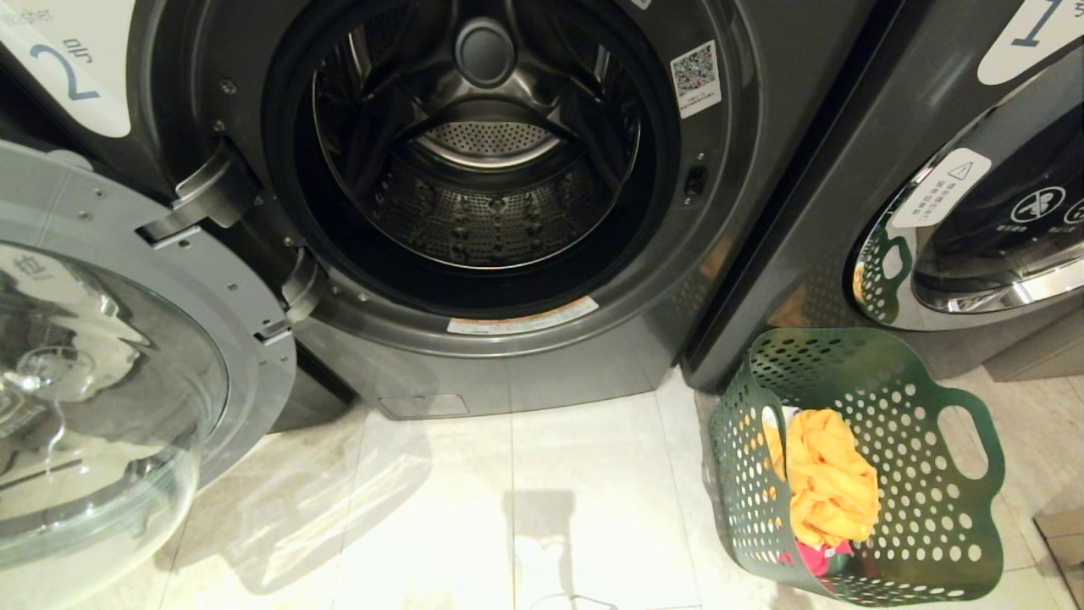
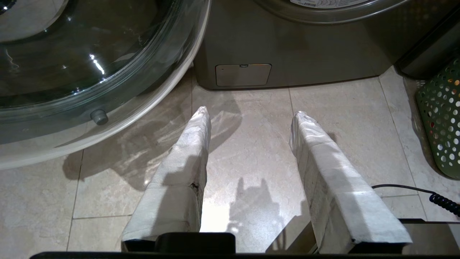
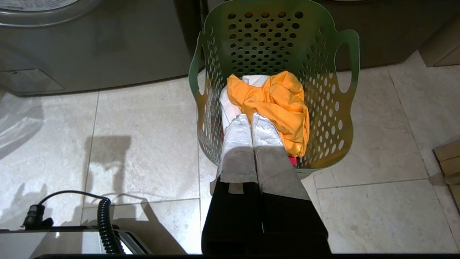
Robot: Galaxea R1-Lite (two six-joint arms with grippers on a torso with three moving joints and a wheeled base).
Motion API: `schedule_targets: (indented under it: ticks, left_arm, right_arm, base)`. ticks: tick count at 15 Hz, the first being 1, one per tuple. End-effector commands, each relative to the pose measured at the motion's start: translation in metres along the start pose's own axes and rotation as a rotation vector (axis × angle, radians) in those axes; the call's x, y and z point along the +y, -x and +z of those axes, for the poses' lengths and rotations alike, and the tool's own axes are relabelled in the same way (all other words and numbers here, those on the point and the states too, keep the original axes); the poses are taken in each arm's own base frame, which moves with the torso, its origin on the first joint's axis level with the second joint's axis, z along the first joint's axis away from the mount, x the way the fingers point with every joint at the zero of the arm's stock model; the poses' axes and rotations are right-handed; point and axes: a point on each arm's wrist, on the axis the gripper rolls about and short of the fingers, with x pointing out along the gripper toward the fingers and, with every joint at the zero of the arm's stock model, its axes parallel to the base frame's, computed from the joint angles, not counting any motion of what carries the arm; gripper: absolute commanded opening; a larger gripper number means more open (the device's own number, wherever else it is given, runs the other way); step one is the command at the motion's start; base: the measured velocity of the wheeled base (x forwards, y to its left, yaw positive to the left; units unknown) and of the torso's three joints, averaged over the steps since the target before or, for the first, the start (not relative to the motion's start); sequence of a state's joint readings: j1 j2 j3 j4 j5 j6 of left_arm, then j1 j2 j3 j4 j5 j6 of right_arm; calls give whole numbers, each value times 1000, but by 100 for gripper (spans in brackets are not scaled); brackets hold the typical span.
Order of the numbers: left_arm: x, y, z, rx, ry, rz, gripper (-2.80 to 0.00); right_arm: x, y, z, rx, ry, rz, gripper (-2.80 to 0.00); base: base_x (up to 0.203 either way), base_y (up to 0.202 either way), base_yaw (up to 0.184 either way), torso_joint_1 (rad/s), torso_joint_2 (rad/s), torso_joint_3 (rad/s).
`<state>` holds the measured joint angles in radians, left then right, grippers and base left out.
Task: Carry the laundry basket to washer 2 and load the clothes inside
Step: Place the clothes into the washing machine
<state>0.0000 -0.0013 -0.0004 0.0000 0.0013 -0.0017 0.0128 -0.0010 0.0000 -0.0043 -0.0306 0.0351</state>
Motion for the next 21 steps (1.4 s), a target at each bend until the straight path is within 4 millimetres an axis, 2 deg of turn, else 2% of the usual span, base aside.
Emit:
schedule_targets:
  ticks: [1,6,14,19,20,21]
  left_arm:
    - [0,0,0,2,0,0,-280]
    - [0,0,0,2,0,0,-280]
    - [0,0,0,2,1,0,-280]
    - [0,0,0,2,0,0,-280]
    - [0,0,0,2,0,0,-280]
    - [0,0,0,3,0,0,-280]
  right_arm:
    - [0,0,0,0,0,-1,-280]
    - [0,0,0,0,0,-1,-280]
    - [0,0,0,-1,9,2,-280]
    - [0,0,1,-7,6,-1,-280]
    - [0,3,10,-35,18,-3,-280]
    - [1,9,28,-84,34,-2,-280]
  base:
    - [0,0,0,0,0,0]
    - [0,0,0,0,0,0]
    - [173,0,-1,2,2,0]
    - [0,0,0,0,0,0]
    - [0,0,0,0,0,0]
    - [0,0,0,0,0,0]
